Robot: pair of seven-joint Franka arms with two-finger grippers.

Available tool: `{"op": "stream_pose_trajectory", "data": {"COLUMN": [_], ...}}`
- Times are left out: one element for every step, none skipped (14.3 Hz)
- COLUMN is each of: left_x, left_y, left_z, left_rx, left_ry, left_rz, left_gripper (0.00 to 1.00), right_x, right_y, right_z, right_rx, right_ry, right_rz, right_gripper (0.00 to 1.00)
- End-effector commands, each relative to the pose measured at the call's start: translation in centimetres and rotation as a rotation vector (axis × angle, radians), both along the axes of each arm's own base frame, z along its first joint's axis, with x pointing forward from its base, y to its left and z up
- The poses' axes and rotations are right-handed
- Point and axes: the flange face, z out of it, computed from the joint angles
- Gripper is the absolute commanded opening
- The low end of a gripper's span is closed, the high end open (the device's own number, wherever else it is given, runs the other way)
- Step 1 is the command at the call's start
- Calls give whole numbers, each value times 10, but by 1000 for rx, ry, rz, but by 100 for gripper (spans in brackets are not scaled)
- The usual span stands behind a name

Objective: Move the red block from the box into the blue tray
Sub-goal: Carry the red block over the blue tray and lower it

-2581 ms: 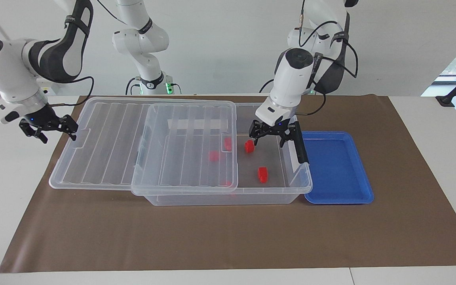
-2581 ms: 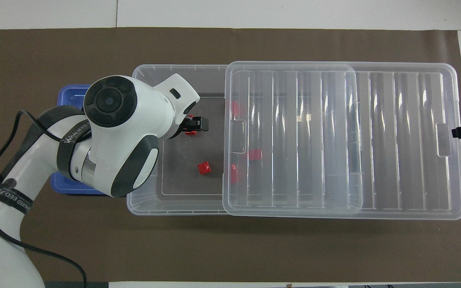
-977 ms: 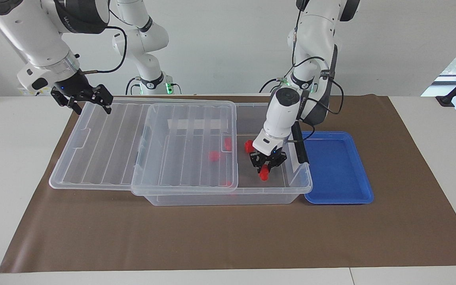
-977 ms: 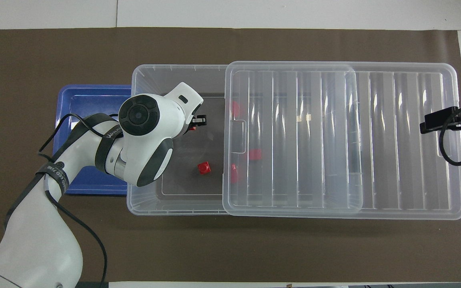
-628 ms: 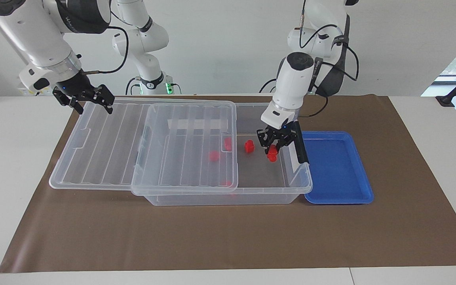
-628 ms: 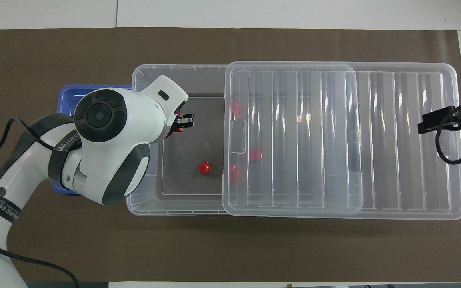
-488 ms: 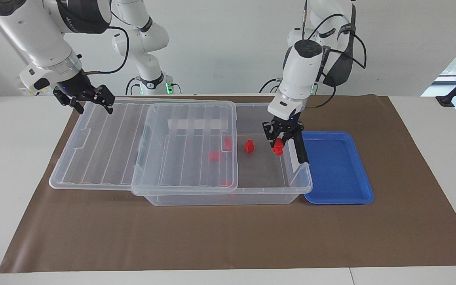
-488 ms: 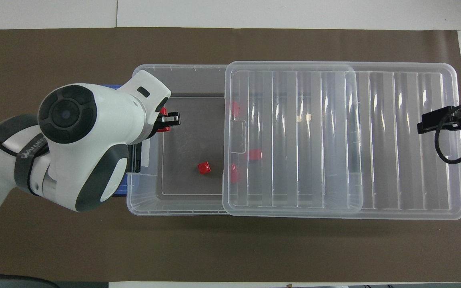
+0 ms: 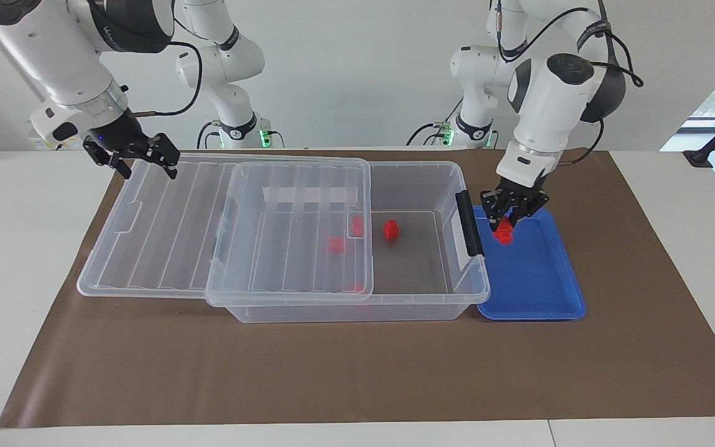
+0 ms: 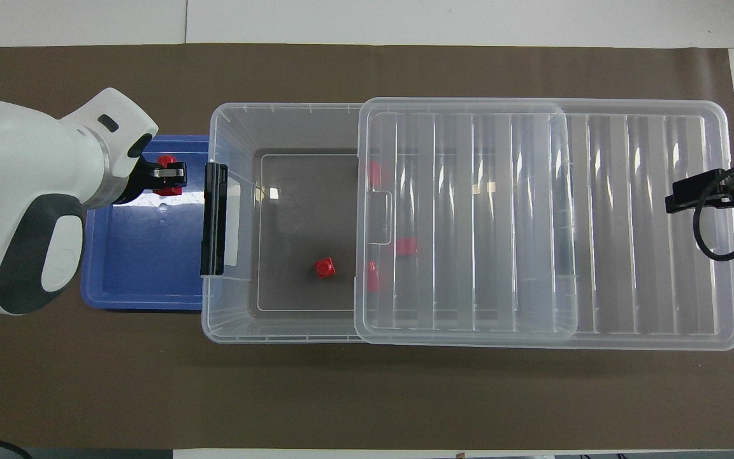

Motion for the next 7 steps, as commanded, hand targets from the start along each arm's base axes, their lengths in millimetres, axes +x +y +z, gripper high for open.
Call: {"op": "stream_pose_trajectory", "data": {"left_x": [0, 2, 2, 6, 10, 11, 11], "left_y": [35, 55, 62, 70, 76, 77, 78], "left_z": [-31, -45, -66, -79, -93, -101, -110], "left_rx": [30, 36, 39, 39, 39, 38, 38], "left_ry": [19, 11, 14, 11, 22, 28, 35], "left_rz": [-79, -101, -119, -114, -105, -105, -104], "left_gripper": [0, 0, 0, 0, 0, 0, 0], "right_x": [-10, -16, -25, -28, -29, -26, -22], "right_y": [-34, -60, -78, -87, -98, -106, -122], "right_z": [-7, -19, -28, -36, -43, -49, -60], "right_rx": [3, 7, 12, 13, 7, 0, -13], "right_ry": [-47, -61, -79, -91, -98, -98, -98], "right_rz": [62, 72, 89, 115, 131, 120, 97], "right_gripper": [40, 10, 0, 0, 0, 0, 0]}}
